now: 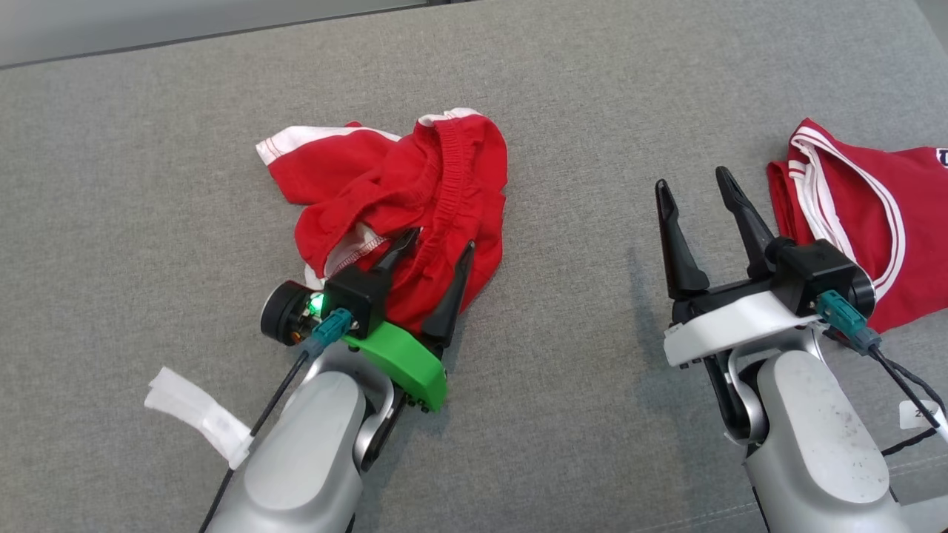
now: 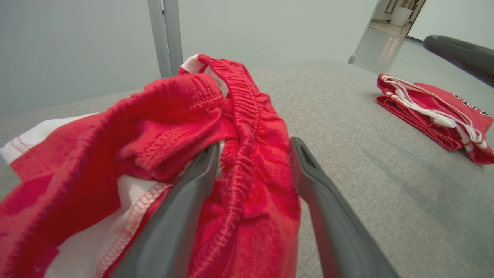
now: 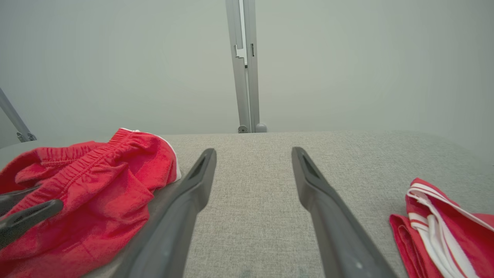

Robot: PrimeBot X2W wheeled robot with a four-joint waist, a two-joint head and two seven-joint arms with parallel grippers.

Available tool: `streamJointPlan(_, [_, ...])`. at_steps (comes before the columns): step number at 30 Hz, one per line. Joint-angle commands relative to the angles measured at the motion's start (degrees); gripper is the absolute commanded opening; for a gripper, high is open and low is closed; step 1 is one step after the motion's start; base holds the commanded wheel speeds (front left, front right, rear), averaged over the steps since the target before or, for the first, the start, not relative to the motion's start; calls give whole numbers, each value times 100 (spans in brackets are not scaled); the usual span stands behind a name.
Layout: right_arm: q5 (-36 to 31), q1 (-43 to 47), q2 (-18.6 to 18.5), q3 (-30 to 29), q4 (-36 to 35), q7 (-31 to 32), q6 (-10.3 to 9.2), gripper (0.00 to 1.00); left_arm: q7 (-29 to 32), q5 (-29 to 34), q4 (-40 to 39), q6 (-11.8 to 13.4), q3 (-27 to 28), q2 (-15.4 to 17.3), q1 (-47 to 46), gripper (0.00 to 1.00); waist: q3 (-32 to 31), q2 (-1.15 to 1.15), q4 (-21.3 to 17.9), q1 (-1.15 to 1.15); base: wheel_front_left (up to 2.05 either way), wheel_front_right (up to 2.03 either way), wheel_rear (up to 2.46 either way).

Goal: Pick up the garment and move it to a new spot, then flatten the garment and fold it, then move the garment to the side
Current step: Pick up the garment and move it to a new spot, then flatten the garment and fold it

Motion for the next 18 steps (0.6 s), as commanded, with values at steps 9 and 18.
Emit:
streamJointPlan(9, [137, 181, -3, 481, 136, 0, -8, 100, -6, 78, -853, 156, 950, 30, 1068, 100, -542, 0, 368, 0, 0, 0, 0])
streamJointPlan(18, [271, 182, -4, 1345, 604, 0, -7, 100, -7, 48, -1305, 413, 2150, 20, 2000, 100, -951, 0, 1016, 0, 0, 0, 0])
